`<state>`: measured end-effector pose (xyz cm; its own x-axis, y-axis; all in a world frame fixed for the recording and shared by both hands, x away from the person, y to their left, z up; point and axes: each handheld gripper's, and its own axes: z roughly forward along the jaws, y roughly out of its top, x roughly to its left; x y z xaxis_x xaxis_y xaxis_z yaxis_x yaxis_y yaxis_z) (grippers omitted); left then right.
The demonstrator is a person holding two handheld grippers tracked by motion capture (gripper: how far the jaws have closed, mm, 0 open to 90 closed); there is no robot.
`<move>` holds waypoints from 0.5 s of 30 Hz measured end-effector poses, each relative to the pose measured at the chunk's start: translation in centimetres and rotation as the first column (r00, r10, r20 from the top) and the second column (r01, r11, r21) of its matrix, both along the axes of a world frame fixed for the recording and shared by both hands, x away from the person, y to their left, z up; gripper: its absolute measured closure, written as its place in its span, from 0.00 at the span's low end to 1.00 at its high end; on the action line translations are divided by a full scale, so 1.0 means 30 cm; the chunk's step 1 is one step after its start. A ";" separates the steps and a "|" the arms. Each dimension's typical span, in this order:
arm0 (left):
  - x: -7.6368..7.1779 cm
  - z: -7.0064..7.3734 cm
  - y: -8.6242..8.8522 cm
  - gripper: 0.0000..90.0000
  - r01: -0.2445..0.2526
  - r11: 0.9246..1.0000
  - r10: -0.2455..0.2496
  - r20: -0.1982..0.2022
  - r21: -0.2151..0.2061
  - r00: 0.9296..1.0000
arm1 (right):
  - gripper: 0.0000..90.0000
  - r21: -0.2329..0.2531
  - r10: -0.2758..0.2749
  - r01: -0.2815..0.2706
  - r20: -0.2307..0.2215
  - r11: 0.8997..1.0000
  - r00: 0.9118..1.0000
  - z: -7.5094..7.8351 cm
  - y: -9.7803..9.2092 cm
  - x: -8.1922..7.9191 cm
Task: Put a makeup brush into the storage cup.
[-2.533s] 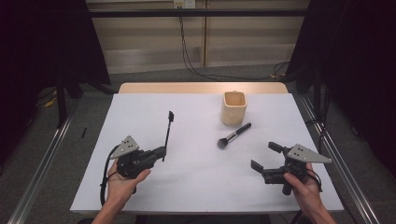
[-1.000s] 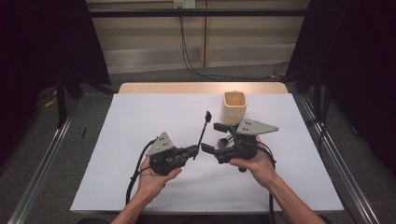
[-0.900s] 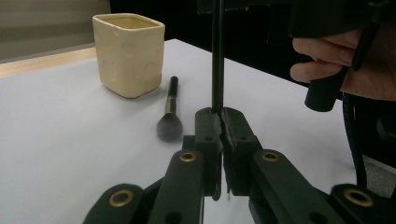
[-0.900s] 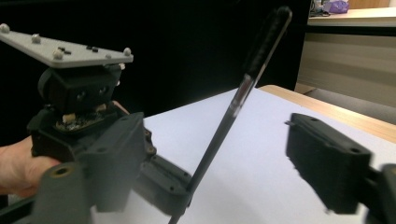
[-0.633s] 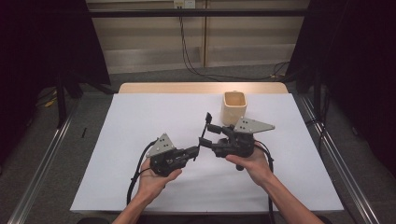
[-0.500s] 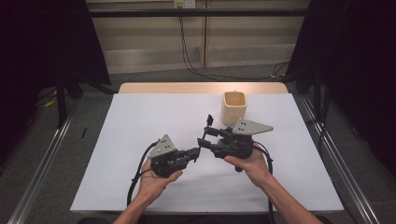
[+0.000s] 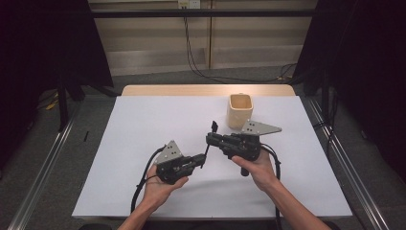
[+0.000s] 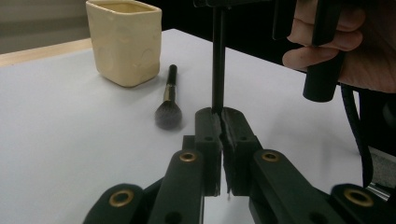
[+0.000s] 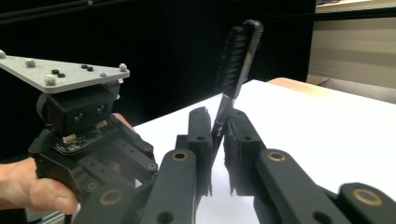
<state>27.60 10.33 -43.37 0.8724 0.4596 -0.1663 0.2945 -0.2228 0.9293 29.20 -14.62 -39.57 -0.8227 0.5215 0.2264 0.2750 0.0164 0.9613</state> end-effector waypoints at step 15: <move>0.001 -0.007 -0.003 0.94 -0.007 1.000 0.007 0.006 0.008 1.000 | 0.96 0.024 0.043 -0.042 -0.018 0.999 0.999 0.000 0.012 -0.005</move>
